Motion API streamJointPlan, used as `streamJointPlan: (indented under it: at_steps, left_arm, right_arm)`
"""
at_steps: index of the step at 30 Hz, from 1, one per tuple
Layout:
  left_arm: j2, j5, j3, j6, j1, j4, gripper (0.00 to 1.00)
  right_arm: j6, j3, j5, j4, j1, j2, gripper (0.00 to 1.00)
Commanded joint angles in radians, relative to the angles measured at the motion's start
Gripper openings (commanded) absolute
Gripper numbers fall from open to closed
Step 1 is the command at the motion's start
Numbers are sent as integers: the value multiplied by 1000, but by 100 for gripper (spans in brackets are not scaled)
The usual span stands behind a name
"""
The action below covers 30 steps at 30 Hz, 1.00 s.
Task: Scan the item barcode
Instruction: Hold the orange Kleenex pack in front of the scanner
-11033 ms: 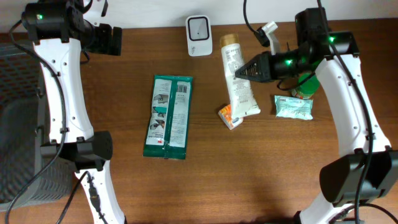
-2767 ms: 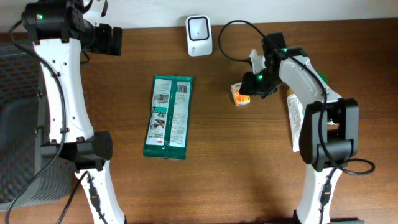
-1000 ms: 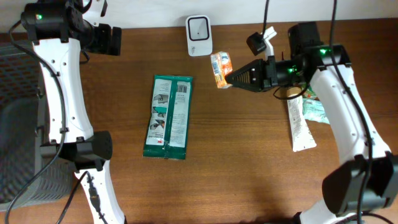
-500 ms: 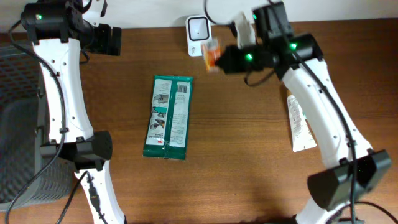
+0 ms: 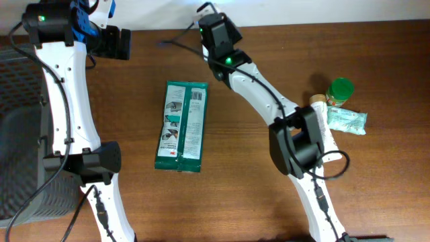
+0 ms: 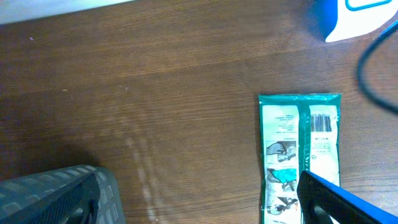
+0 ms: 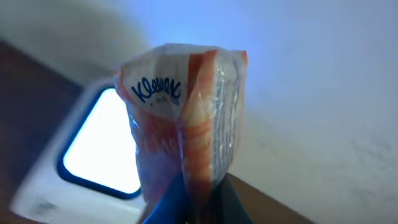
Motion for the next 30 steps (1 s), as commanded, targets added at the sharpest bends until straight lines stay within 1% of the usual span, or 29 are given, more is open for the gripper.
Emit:
streamJointPlan:
  at_steps: [1,6,18,21,24,26,28,30]
  left_arm:
    - [-5,8,3,9,6,2,99]
    - [-5,8,3,9,6,2,99]
    - [-5,8,3,9,6,2,99]
    - [-5,8,3,9,6,2,99]
    - [-5,8,3,9,6,2,99]
    - [-5,8,3,9,6,2,99]
    - [-5,8,3,9,6,2,99]
    - [-5,8,3,9,6,2,99]
  right_arm:
    - [-139,7,55,19,-1,18,4]
    - [-227,6,51,20,-3,51,4]
    - [-209,9,17,23,-2,41,4]
    - [-101,9,-5,-10,-3,-13,4]
    - [-18,9,-71,-116,-3,-92,4]
    - [67,9,-119,-214,-5,-159,4]
    - [206,9,-238,-383,-23,-266,4]
    - [306,9,-325,-515,-44,-341,4]
